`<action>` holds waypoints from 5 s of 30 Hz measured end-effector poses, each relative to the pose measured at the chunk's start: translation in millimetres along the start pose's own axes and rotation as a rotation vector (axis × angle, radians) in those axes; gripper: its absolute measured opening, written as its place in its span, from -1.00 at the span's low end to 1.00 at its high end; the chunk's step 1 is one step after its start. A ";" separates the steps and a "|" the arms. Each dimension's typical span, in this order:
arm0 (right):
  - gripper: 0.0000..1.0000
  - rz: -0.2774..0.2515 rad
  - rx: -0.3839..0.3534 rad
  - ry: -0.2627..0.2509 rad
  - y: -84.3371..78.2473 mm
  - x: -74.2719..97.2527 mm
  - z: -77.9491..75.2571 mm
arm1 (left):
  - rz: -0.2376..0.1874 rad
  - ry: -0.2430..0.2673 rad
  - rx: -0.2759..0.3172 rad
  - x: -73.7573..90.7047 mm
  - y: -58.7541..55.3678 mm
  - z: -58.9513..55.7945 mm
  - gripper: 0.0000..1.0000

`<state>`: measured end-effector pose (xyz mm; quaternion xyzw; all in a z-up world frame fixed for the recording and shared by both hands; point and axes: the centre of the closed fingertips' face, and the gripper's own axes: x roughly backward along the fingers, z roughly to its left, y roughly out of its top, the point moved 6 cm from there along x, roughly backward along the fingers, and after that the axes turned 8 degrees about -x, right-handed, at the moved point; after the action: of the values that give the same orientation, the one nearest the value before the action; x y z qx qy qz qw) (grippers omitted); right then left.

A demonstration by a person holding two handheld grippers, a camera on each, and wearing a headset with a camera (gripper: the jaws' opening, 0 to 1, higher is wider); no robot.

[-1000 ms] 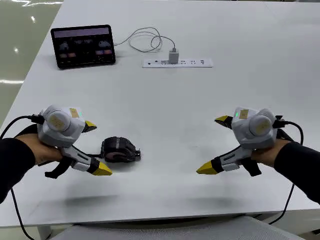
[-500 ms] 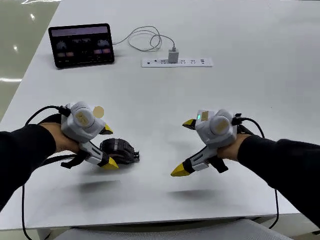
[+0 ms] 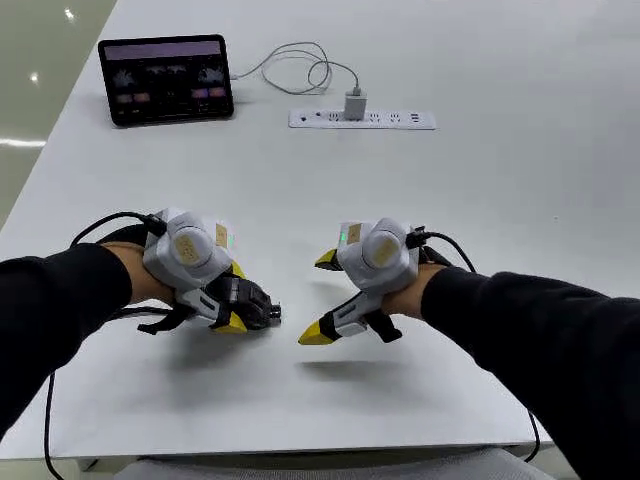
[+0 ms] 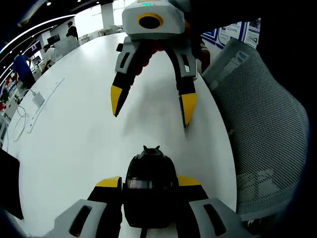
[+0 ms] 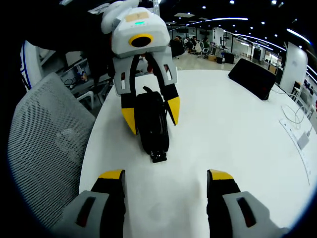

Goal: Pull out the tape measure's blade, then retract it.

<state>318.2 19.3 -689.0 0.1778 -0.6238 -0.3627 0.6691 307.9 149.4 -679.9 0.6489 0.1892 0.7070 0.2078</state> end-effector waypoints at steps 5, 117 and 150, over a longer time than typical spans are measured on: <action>0.06 0.004 0.014 0.022 3.9 -9.5 3.8 | -0.015 -0.013 -0.027 0.2 0.2 -1.4 -0.28; -0.82 0.115 0.100 0.022 -33.6 -4.4 -2.8 | -0.027 0.010 0.050 -2.0 -2.0 -0.7 -0.27; -0.82 0.127 0.085 0.003 -49.8 17.0 -9.7 | -0.035 0.023 0.063 -0.1 0.1 -1.5 -0.27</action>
<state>313.7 -28.4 -712.9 0.1666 -0.6477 -0.2925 0.6835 306.5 149.3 -680.1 0.6437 0.2252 0.7043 0.1973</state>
